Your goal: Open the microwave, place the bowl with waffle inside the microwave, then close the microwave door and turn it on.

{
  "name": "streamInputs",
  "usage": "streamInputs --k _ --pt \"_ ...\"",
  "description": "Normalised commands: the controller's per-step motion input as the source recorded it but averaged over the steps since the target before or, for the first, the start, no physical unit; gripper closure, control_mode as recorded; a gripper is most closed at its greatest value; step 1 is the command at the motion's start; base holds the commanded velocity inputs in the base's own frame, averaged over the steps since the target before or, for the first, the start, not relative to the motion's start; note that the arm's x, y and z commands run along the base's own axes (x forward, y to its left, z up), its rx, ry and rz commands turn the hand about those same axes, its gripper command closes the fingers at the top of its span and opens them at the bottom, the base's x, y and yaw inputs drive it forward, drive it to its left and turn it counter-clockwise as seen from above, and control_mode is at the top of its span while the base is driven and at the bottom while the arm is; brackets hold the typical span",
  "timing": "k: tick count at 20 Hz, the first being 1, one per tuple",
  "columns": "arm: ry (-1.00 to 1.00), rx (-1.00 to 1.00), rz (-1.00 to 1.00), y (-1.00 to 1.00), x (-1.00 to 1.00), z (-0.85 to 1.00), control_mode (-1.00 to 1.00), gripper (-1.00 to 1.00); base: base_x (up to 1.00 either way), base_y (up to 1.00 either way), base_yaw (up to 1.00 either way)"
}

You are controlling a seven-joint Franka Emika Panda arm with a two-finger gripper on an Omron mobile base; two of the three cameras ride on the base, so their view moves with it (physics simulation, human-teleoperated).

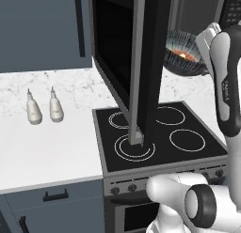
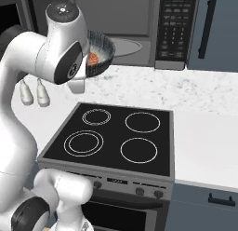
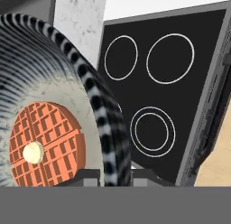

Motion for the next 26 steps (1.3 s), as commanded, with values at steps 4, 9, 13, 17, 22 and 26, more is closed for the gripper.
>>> streamInputs --k 4,9,13,17,22,26 --pt "-0.05 0.01 0.0 0.02 1.0 0.0 -1.0 1.0 0.0 0.0 0.0" --pt "-0.13 0.0 0.0 0.06 0.83 0.0 -1.0 1.0 0.0 0.0 0.0" --pt "-0.04 0.0 0.0 0.08 0.83 0.0 -1.0 1.0 0.0 0.0 0.0" --pt "0.0 0.01 0.0 0.15 0.84 0.01 -1.0 1.0 0.0 0.0 0.0" --pt "0.0 0.03 0.04 0.01 0.74 0.14 -1.0 1.0 0.0 0.0 0.0" --pt "0.08 0.0 0.04 0.03 0.66 -0.11 -1.0 1.0 0.0 0.0 0.0"
